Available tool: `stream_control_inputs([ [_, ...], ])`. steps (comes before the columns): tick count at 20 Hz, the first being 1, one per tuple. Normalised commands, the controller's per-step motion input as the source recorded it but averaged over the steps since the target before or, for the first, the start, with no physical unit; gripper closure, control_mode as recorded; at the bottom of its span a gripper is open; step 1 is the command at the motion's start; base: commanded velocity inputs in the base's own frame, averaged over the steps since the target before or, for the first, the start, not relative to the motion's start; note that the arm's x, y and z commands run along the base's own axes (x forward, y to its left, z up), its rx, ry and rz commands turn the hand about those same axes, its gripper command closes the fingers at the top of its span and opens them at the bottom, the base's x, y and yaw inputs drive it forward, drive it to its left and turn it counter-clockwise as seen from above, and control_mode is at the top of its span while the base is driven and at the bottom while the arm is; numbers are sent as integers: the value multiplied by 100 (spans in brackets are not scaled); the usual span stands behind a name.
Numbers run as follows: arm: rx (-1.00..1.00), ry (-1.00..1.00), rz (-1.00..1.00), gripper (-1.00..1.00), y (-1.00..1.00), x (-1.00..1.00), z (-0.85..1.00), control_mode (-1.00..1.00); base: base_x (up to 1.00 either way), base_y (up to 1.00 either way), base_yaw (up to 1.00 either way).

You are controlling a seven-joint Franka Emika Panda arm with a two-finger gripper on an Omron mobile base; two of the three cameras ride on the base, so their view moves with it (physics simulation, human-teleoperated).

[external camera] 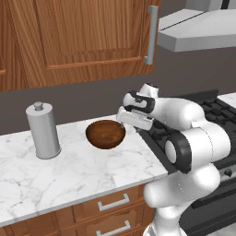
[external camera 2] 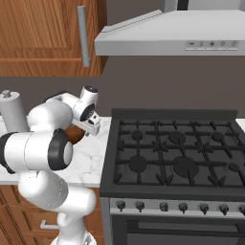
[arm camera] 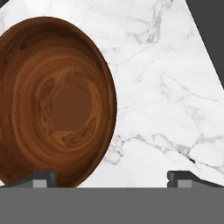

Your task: Pick the cup and bowl from the counter and place them on the counter next to the sink.

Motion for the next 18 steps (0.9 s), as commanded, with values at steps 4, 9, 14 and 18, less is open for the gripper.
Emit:
stream_control_inputs([
  [4, 0, 5, -2, -100, 25, 38, -4, -100, 0, 0, 0],
  [9, 0, 5, -3, -100, 14, 28, -17, -100, 0, 0, 0],
  [14, 0, 4, -3, -100, 0, 6, -20, -100, 0, 0, 0],
  [18, 0, 1, -2, -100, 0, 0, -21, -100, 0, 0, 0],
])
